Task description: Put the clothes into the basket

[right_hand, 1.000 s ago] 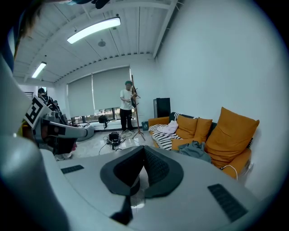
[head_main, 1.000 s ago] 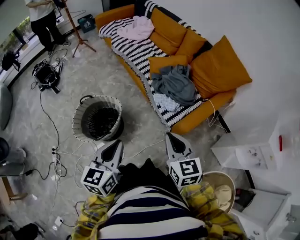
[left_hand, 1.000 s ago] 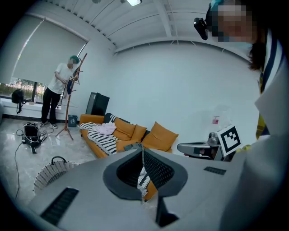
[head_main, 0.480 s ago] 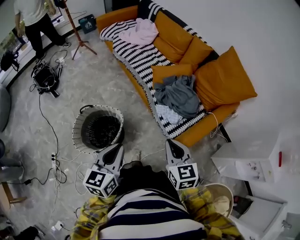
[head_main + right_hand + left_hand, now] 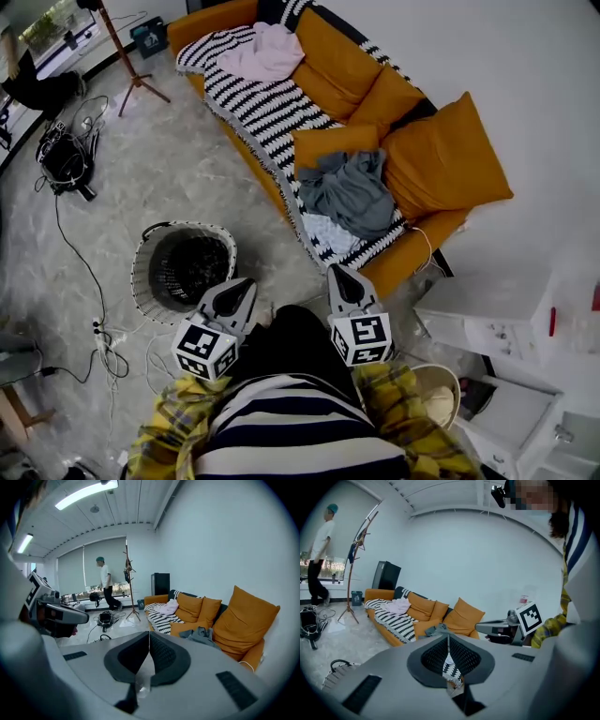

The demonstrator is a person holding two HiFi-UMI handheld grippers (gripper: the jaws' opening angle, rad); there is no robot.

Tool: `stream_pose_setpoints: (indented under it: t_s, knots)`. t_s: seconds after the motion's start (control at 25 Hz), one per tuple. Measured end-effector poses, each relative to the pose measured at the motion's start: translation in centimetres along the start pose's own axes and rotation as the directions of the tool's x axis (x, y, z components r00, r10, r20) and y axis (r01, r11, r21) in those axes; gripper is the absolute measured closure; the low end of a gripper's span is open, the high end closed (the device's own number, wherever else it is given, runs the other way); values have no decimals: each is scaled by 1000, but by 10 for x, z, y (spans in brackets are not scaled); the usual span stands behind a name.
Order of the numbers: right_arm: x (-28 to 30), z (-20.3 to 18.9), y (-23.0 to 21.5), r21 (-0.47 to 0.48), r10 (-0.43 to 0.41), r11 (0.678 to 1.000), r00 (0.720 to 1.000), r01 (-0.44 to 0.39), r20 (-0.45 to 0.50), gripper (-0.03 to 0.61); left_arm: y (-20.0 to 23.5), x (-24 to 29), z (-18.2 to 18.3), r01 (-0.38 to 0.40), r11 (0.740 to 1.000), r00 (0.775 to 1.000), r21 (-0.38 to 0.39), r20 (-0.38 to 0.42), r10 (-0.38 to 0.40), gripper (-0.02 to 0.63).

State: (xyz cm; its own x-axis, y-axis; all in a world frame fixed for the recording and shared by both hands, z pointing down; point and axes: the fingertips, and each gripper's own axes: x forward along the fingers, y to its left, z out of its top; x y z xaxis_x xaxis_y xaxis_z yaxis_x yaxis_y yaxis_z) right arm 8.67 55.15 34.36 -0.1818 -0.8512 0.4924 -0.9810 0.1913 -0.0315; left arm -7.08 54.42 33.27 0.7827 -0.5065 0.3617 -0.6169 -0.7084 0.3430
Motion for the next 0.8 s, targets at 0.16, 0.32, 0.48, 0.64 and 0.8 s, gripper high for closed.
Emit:
stream_pose_setpoints:
  t_s: [0.16,0.32,0.48,0.64,0.8]
  knots:
    - [15,-4,-16,17,5,1000,999,-5,-33,554,-2,32,5,54,999,998,9,-19,-54,591]
    - [38,-13,-40,27,25,999,998,-23,-65,552,-4,66,9,77,997,996,24,-43,-76,591]
    - [65,-20,-69,-18,24,999,995,-26,-97,551,1,94,13,48,999,998,10,-48,-48,590]
    - [94,-32,-107,-21,57,998,988,-61,-147,456,3,133,10,41,999,994,-12,-104,-42,589]
    - [128,-51,-150,-23,65,997,979,-71,-192,414,8,173,2,20,999,988,-31,-154,-24,589]
